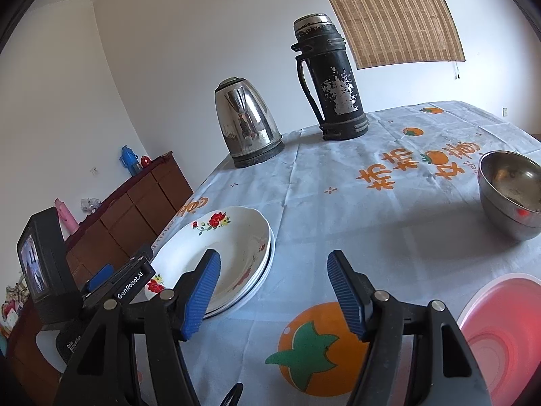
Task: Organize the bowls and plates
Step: 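Move both tools back toward the pink plastic bowl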
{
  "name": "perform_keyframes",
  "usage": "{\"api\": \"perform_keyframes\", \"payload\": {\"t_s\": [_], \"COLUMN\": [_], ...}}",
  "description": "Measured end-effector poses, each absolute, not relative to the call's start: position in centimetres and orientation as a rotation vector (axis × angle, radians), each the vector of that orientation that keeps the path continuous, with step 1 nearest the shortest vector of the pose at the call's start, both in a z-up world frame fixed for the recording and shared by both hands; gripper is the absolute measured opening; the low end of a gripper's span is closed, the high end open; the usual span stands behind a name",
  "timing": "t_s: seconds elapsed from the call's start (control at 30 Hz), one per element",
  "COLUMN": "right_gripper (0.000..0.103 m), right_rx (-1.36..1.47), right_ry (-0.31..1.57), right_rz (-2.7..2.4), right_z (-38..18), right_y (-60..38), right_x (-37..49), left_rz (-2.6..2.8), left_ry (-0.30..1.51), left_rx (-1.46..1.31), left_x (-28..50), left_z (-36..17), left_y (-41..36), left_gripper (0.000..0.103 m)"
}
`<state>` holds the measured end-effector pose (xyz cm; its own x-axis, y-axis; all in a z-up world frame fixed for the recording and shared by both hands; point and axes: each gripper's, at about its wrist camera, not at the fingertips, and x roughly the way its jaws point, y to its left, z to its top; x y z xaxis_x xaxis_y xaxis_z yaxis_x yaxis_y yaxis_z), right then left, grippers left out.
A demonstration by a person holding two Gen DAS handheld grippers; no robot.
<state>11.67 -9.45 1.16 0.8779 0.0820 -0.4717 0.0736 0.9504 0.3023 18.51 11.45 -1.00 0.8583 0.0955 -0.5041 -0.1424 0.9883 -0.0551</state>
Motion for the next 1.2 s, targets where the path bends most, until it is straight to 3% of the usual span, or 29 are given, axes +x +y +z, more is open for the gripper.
{"api": "perform_keyframes", "payload": {"t_s": [0.4,0.73,1.2], "right_gripper": [0.068,0.068,0.073], "right_rx": [0.284,0.196,0.156], "right_ry": [0.474,0.422,0.372], "right_rz": [-0.011,-0.049,-0.068], "right_z": [1.4,1.9,2.5], "right_y": [-9.4,-8.8,-8.9], "right_x": [9.7,7.7,5.5], "left_rz": [0.13,0.142,0.145], "left_ry": [0.505,0.451,0.417], "left_rx": [-0.098,-0.083,-0.046], "left_x": [15.2,12.8,11.1], "left_z": [-1.0,-0.5,-0.1], "left_y": [11.4,11.2,10.1], "left_gripper": [0.085,0.101,0.102]}}
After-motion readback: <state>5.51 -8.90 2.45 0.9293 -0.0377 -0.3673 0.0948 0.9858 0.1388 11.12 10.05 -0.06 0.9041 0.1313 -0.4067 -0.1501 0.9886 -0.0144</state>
